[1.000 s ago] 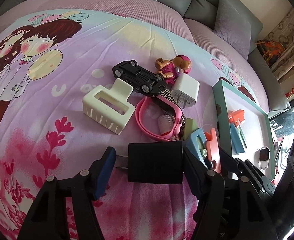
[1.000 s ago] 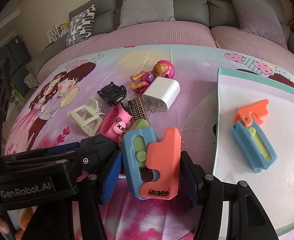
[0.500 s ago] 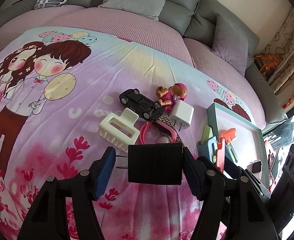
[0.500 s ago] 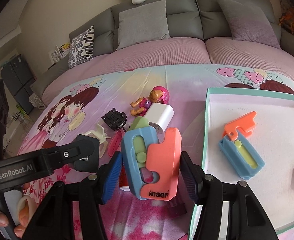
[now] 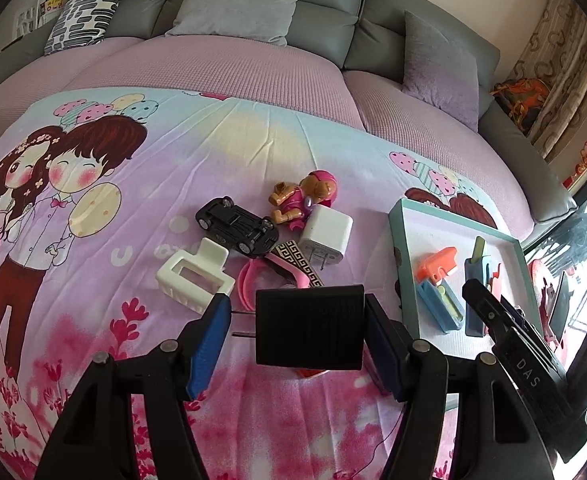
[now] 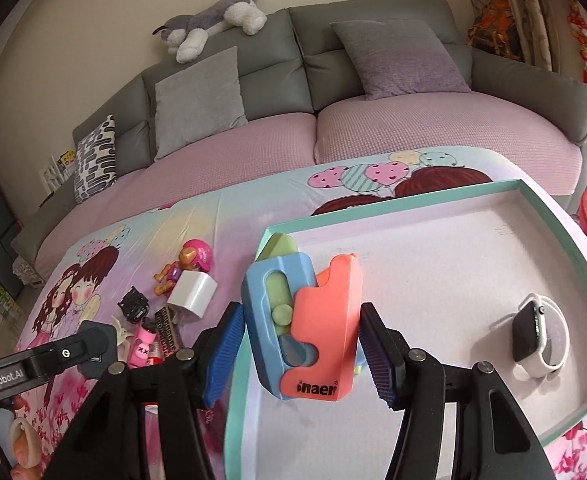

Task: Organize rigid objects
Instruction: 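Carry the charger and blue-orange knife into the tray and release both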

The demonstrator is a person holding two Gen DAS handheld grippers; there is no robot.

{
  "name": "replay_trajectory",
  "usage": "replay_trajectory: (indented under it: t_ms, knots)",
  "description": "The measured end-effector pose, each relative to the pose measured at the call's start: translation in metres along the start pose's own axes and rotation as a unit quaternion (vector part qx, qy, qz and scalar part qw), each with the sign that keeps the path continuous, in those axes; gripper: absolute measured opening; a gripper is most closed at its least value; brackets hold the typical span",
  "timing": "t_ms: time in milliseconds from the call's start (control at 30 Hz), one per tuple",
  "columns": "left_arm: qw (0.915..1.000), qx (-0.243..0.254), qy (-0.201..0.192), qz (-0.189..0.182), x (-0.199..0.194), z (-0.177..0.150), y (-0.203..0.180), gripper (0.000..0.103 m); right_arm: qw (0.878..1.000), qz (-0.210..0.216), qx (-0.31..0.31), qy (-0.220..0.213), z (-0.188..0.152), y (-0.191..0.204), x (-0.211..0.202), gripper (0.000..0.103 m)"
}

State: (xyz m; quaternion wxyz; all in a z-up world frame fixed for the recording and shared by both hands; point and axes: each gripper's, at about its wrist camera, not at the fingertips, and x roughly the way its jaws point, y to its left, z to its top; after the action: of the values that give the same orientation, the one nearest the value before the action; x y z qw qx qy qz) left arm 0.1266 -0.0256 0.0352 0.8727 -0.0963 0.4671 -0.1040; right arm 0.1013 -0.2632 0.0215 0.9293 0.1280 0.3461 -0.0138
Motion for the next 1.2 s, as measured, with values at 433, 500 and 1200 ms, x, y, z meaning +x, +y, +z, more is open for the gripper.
replay_trajectory:
  t_ms: [433,500,1200]
  knots:
    - [0.9898,0.135,0.012,-0.043,0.019,-0.008,-0.102,0.067,0.995,-0.071,0.07,-0.012,0.004,-0.061,-0.012,0.061]
    - [0.9863,0.157,0.017,-0.047,0.026,-0.012,-0.116,0.067,0.994,-0.079,0.079,-0.015,0.004,-0.068,-0.016,0.061]
    - [0.977,0.203,0.034,-0.055,0.051,-0.035,-0.146,0.053,0.992,-0.079,0.099,0.023,-0.002,-0.08,-0.004,0.061]
